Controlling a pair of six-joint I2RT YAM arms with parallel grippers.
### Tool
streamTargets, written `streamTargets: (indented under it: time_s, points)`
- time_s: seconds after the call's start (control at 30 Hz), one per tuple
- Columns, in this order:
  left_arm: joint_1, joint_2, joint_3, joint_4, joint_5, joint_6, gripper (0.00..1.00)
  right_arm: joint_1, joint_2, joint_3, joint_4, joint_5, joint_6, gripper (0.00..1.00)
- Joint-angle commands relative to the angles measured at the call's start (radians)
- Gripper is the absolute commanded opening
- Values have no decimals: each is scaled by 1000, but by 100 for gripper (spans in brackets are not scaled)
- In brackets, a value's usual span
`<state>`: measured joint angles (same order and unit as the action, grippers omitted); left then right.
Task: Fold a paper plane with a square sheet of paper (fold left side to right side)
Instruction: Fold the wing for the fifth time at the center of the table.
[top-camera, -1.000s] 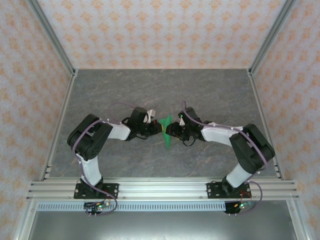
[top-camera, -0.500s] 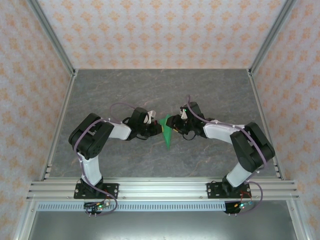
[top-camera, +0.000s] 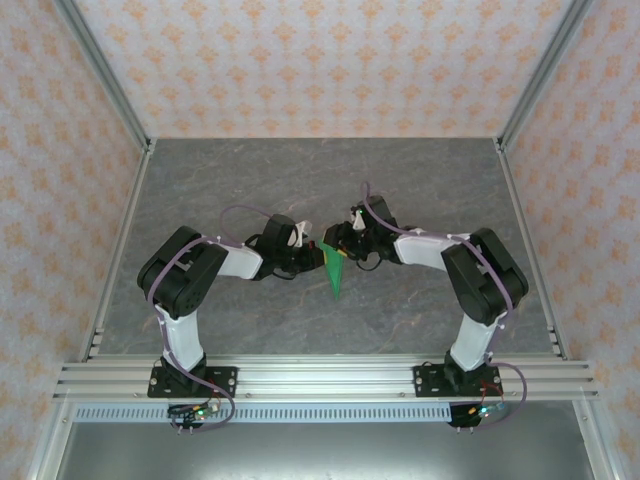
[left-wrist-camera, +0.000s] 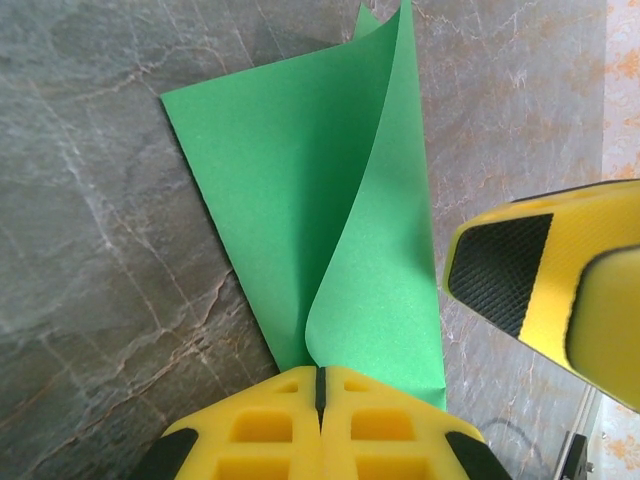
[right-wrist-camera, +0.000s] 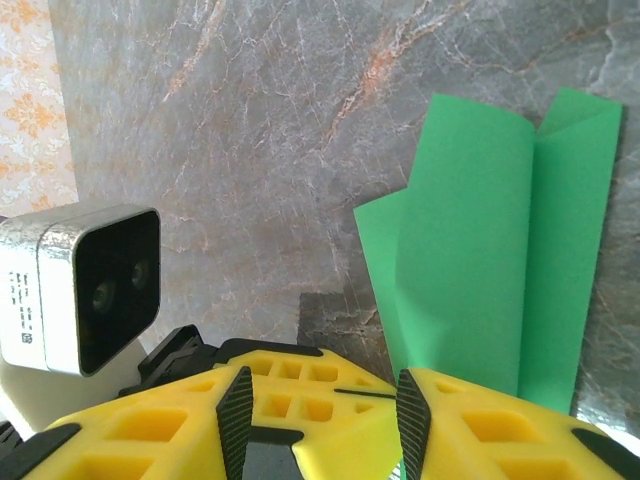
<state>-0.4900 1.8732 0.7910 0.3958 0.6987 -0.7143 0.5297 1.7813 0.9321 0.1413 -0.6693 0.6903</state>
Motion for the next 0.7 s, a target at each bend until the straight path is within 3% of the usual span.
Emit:
streamTargets:
  time_s: [0.0,0.67]
  points:
    - [5,21,23,-45,-19,34,0,1,22,29,-44,26,-39,46]
    - [5,30,37,-64,-27,46,0,6,61,50,-136,84,-98,46]
